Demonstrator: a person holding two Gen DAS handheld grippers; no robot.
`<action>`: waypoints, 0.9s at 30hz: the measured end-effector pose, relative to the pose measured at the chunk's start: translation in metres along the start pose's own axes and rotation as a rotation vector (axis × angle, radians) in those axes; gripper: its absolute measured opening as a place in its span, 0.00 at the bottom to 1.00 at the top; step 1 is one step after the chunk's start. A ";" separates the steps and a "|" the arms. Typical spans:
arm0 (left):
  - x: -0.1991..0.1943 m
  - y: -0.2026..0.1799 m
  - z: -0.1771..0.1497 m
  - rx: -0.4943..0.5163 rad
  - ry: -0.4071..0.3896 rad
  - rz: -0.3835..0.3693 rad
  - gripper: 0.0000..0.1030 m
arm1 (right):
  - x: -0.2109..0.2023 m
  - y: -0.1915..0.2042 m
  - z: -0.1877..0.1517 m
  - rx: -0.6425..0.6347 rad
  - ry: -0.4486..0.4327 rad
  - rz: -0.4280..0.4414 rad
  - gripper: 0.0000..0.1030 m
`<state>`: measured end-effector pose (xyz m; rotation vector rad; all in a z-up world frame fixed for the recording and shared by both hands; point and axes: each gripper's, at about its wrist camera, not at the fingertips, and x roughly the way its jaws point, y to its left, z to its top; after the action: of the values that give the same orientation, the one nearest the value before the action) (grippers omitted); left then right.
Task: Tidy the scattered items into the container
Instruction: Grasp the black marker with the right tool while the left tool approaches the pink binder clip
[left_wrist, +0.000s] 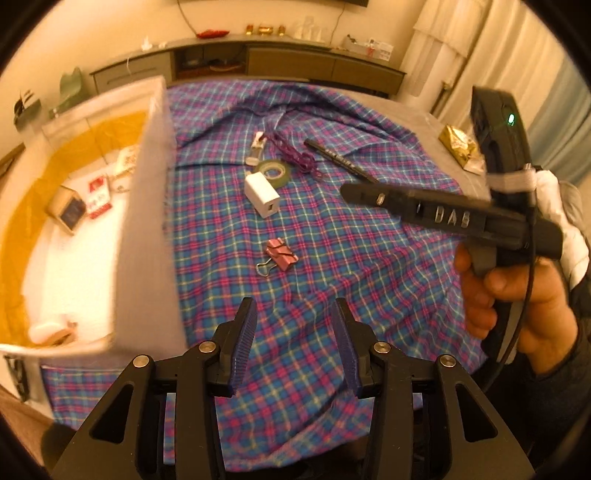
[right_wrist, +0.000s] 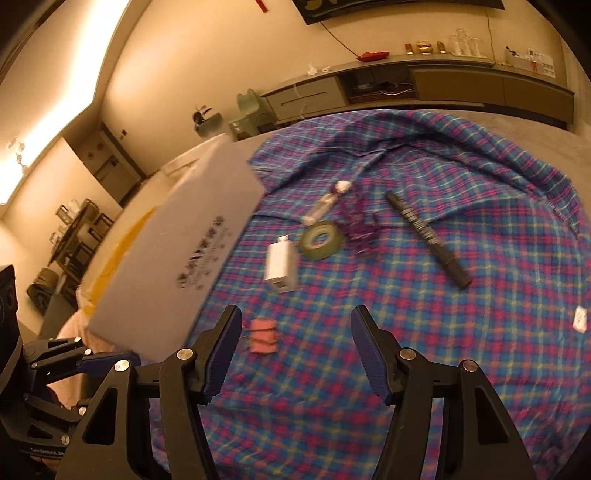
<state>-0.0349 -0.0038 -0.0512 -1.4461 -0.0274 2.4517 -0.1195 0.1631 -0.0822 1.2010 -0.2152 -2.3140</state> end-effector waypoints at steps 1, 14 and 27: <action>0.008 -0.001 0.002 -0.006 0.005 -0.006 0.43 | 0.003 -0.008 0.006 -0.001 0.000 -0.026 0.61; 0.094 0.012 0.025 -0.058 0.032 0.046 0.44 | 0.083 -0.061 0.048 -0.184 0.086 -0.254 0.40; 0.084 -0.017 0.027 0.156 -0.026 -0.031 0.46 | 0.071 -0.057 0.052 -0.184 0.102 -0.258 0.33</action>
<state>-0.0923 0.0384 -0.1069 -1.3373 0.1322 2.3893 -0.2157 0.1701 -0.1233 1.3117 0.1965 -2.4170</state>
